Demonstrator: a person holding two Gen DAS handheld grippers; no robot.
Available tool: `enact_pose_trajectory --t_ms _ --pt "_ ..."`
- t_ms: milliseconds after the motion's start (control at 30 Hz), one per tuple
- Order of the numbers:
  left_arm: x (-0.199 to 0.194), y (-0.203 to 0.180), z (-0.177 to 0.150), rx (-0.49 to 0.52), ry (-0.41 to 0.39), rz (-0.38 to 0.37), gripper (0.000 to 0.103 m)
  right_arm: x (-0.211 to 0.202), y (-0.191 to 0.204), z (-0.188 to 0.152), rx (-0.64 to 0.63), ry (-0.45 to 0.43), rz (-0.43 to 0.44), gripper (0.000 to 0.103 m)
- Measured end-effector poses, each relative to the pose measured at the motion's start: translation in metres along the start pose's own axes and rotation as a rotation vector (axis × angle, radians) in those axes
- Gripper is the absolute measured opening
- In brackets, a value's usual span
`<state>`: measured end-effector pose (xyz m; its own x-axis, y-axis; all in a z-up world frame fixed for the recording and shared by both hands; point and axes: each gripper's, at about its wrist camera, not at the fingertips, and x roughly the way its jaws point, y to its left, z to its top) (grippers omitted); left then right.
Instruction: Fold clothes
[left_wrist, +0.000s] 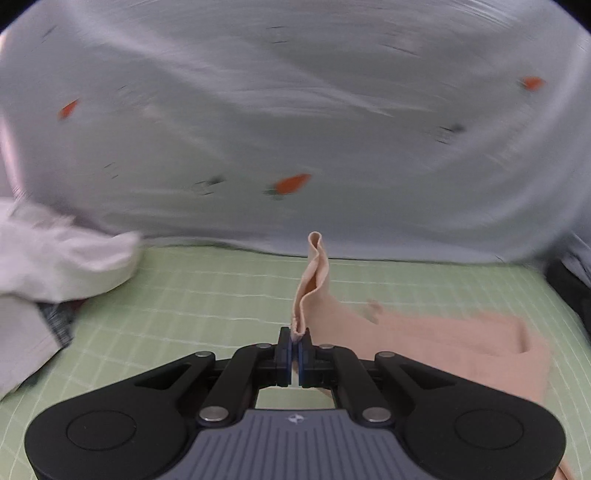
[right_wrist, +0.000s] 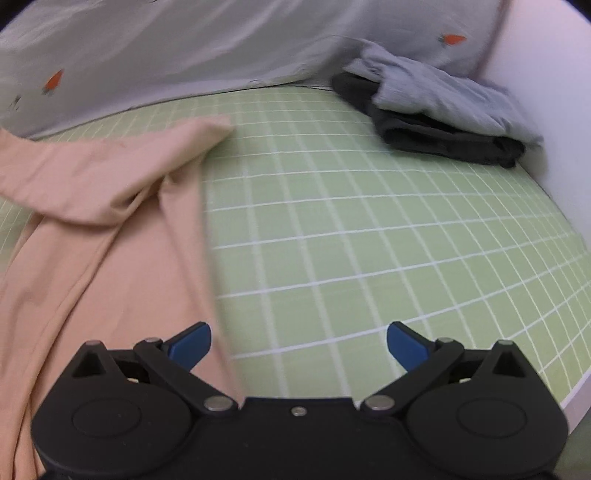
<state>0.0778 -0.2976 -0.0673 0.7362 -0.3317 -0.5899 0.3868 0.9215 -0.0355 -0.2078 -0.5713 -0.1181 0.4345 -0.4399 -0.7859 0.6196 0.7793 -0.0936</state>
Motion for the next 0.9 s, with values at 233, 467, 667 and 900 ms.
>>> enact_pose_trajectory --t_ms 233,467,667,900 --pt "0.01 0.069 -0.014 -0.129 0.031 0.126 0.004 -0.01 0.029 -0.012 -0.085 0.008 0.002 0.103" --pt "0.005 0.098 -0.054 -0.267 0.188 0.264 0.031 -0.019 0.035 -0.022 -0.105 0.003 -0.01 0.103" --pt "-0.026 0.065 -0.092 -0.224 0.33 0.053 0.066 -0.025 0.026 -0.034 -0.093 0.018 -0.023 0.103" --pt "-0.066 -0.015 -0.131 0.013 0.447 -0.147 0.073 -0.028 0.014 -0.051 -0.084 0.049 -0.015 0.088"
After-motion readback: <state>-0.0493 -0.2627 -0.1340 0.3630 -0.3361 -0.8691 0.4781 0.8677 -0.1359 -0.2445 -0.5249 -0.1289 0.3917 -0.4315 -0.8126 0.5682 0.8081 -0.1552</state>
